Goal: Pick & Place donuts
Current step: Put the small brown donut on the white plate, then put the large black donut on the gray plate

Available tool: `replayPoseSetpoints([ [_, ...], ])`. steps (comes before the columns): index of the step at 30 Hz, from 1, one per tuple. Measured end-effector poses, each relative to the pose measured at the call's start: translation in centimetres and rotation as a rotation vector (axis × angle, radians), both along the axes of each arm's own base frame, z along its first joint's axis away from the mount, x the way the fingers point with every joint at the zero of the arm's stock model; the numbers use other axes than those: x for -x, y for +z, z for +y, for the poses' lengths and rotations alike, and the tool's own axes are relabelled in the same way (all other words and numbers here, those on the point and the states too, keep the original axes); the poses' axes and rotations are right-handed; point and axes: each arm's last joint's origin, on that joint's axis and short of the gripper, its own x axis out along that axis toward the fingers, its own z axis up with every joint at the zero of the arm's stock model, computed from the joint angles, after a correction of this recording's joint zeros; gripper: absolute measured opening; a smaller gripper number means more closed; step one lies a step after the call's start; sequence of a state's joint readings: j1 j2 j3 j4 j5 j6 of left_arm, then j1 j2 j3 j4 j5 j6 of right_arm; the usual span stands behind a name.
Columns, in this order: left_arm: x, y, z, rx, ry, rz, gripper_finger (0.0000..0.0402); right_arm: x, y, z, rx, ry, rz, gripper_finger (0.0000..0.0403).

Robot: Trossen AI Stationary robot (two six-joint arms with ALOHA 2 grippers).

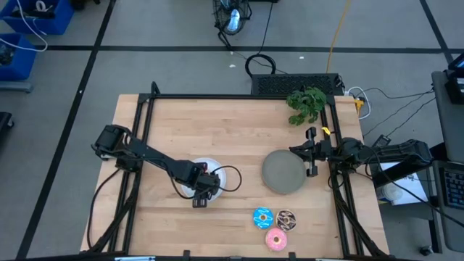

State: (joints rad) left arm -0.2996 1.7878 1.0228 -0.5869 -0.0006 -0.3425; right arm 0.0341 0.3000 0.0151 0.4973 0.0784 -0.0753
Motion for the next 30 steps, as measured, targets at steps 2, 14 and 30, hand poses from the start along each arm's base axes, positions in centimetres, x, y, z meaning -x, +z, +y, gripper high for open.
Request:
replayPoseSetpoints([
  [2,0.0,0.0,0.0,0.001,0.006,0.001,0.0225,0.0,0.0,0.0,0.000,0.000,0.000,0.0000],
  [14,-0.8,1.9,-0.2,-0.038,-0.015,0.031,0.0323,0.0,0.0,0.0,0.000,0.000,0.000,0.0000],
  [30,-2.1,6.3,-0.4,-0.099,-0.019,0.037,0.0216,0.0,0.0,0.0,0.000,0.001,0.001,0.0000],
])
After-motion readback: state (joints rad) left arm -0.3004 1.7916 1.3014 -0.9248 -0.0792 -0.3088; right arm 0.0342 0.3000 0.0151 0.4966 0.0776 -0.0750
